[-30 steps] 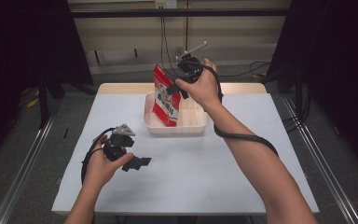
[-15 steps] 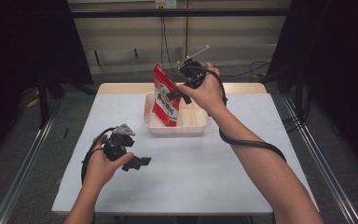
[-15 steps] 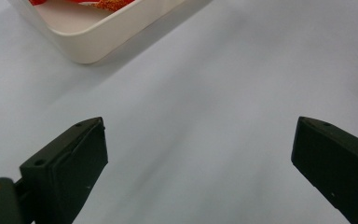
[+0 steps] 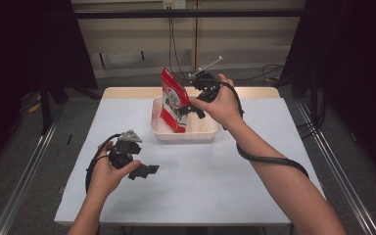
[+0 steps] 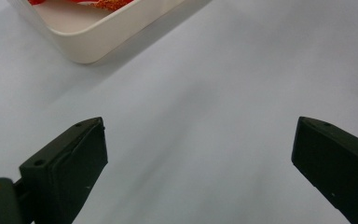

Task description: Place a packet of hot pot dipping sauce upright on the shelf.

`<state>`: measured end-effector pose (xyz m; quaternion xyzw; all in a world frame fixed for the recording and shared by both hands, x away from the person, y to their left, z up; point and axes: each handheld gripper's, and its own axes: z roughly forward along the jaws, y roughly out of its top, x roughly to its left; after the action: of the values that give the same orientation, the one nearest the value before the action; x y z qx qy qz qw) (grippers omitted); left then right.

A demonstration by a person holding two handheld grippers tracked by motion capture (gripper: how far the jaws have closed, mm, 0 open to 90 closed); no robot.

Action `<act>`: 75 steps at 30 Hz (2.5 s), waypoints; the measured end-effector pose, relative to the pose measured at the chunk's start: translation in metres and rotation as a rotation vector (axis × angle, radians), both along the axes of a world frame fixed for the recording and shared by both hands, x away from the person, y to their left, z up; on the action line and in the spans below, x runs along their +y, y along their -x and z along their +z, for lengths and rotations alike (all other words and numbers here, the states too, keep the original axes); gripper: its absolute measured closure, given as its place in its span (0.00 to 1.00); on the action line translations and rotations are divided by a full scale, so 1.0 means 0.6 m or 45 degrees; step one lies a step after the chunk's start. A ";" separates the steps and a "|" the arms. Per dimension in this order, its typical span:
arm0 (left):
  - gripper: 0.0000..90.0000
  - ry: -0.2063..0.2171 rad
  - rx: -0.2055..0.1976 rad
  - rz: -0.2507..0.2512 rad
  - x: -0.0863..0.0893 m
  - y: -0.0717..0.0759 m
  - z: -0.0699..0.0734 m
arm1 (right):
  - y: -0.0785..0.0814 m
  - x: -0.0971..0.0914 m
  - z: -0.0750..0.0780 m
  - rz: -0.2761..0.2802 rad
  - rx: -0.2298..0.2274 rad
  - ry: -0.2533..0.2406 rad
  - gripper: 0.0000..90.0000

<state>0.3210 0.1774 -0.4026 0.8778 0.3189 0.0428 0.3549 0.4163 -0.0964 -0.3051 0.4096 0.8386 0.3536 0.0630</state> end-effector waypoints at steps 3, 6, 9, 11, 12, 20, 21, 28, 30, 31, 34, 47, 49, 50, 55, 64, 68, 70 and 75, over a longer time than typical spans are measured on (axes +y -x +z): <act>0.04 -0.002 0.001 -0.001 0.000 0.000 0.000 | 0.005 -0.005 -0.002 0.004 0.006 -0.011 0.24; 0.04 -0.006 0.002 -0.004 0.000 0.000 0.000 | 0.011 -0.010 -0.010 0.014 0.011 -0.002 0.24; 0.04 0.001 0.006 0.007 -0.001 0.001 0.000 | 0.017 -0.015 -0.016 0.016 0.020 -0.008 0.24; 0.04 -0.001 0.007 0.004 -0.001 0.001 -0.001 | 0.021 -0.018 -0.019 0.021 0.022 -0.004 0.24; 0.04 -0.004 0.005 0.000 -0.001 0.001 -0.001 | 0.023 -0.019 -0.020 0.027 0.022 0.000 0.24; 0.04 -0.007 0.006 -0.001 -0.001 0.001 -0.001 | 0.040 -0.022 -0.030 0.062 0.022 0.014 0.23; 0.04 -0.003 0.000 0.009 -0.002 0.001 -0.002 | 0.042 -0.022 -0.032 0.065 0.022 0.016 0.23; 0.04 -0.007 0.012 0.006 -0.003 0.001 -0.002 | 0.054 -0.022 -0.040 0.101 0.017 0.027 0.22; 0.04 -0.011 0.004 0.002 -0.003 0.000 -0.003 | 0.057 -0.022 -0.041 0.104 0.016 0.033 0.22; 0.04 -0.016 0.007 0.001 -0.002 0.000 -0.003 | 0.059 -0.022 -0.042 0.105 0.019 0.032 0.22; 0.04 -0.003 0.014 0.009 -0.003 0.001 -0.002 | 0.063 -0.023 -0.046 0.118 0.023 0.034 0.22; 0.04 -0.011 0.010 -0.002 -0.003 0.001 -0.004 | 0.081 -0.030 -0.072 0.146 0.031 0.031 0.21; 0.04 -0.006 0.016 -0.001 -0.004 0.001 -0.004 | 0.084 -0.031 -0.077 0.149 0.041 0.032 0.21; 0.04 -0.010 0.019 -0.003 -0.004 0.001 -0.004 | 0.086 -0.031 -0.079 0.149 0.042 0.035 0.21; 0.04 -0.015 0.013 -0.003 -0.003 0.001 -0.003 | 0.093 -0.033 -0.088 0.158 0.048 0.025 0.21; 0.04 -0.012 0.013 -0.004 -0.003 0.001 -0.003 | 0.106 -0.037 -0.105 0.171 0.054 0.031 0.19; 0.04 -0.005 0.017 0.000 -0.004 0.002 -0.004 | 0.111 -0.039 -0.113 0.191 0.015 0.050 0.18; 0.04 -0.014 0.019 -0.004 -0.003 0.001 -0.004 | 0.117 -0.040 -0.117 0.192 0.026 0.051 0.18; 0.04 -0.016 0.016 -0.009 -0.003 0.001 -0.003 | 0.125 -0.045 -0.128 0.206 0.030 0.048 0.18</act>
<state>0.3202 0.1755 -0.4046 0.8813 0.3179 0.0380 0.3476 0.3412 -0.1232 -0.3818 0.3435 0.8761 0.3367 0.0321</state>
